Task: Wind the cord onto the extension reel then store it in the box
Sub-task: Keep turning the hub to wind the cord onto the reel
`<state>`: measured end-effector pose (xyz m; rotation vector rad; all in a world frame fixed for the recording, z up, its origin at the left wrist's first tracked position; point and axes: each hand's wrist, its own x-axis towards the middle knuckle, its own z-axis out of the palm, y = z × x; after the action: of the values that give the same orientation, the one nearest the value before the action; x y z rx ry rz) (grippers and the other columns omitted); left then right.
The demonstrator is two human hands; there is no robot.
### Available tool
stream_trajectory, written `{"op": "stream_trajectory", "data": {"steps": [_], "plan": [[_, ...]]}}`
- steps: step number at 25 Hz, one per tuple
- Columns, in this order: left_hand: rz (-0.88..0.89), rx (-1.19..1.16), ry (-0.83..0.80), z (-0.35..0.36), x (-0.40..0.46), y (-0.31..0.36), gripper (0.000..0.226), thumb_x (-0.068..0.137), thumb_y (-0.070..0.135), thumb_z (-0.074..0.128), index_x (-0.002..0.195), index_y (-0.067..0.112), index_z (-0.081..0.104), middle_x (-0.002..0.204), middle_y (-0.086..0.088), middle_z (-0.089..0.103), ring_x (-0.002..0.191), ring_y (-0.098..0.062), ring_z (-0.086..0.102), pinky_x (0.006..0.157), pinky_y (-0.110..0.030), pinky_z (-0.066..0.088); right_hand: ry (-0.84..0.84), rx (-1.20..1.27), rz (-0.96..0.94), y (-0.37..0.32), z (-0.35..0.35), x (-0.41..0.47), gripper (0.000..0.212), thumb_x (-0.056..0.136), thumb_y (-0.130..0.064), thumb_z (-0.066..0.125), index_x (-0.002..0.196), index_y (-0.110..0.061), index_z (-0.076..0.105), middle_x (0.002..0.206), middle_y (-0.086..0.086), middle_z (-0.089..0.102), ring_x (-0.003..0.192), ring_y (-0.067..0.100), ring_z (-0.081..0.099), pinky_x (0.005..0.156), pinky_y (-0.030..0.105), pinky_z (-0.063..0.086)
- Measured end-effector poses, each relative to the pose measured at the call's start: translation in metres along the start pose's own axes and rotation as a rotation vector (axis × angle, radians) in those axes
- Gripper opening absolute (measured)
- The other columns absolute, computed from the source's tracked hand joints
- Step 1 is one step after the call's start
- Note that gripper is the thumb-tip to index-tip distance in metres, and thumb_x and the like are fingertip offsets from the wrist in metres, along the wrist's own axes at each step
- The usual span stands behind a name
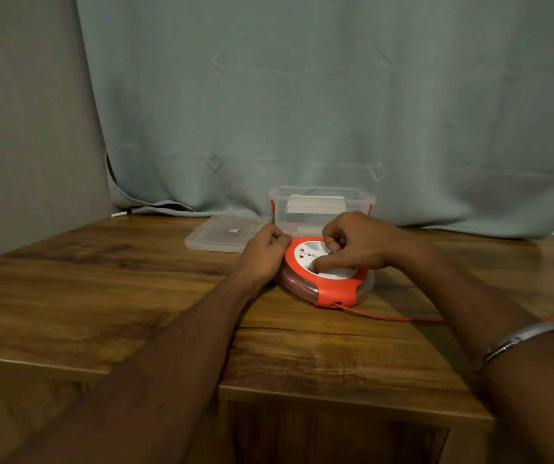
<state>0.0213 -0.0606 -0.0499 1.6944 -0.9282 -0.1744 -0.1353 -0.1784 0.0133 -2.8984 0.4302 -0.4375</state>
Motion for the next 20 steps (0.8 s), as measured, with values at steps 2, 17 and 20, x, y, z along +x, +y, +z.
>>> {"op": "stream_trajectory", "data": {"steps": [2,17,20], "plan": [[0.001,-0.016,-0.007,0.000,0.000,0.000,0.026,0.105,0.035,0.046,0.109,0.014,0.060,0.102,-0.006,0.073,0.091,-0.022,0.072,0.080,-0.042,0.063,0.017,0.012,-0.001,-0.001,0.001,0.000,0.050,0.072,-0.058,0.081,0.059,-0.020,0.052,0.046,-0.011,0.045,0.049,0.009,0.042,0.056,0.034,0.036],[0.009,-0.057,-0.032,-0.001,-0.001,0.002,0.024,0.107,0.030,0.045,0.110,0.011,0.060,0.097,-0.008,0.071,0.087,-0.021,0.070,0.067,-0.030,0.056,-0.130,0.208,-0.093,0.010,-0.018,-0.004,0.055,0.074,0.019,0.072,0.119,-0.012,0.063,0.127,-0.002,0.065,0.054,-0.012,0.056,0.052,0.012,0.045],[0.009,-0.061,-0.038,-0.001,-0.001,0.003,0.024,0.106,0.029,0.045,0.109,0.010,0.060,0.094,-0.007,0.070,0.082,-0.018,0.068,0.066,-0.028,0.055,-0.195,0.227,-0.087,0.012,-0.015,-0.003,0.060,0.076,0.021,0.069,0.124,-0.015,0.059,0.132,-0.001,0.064,0.050,-0.003,0.051,0.052,0.014,0.045]]}}
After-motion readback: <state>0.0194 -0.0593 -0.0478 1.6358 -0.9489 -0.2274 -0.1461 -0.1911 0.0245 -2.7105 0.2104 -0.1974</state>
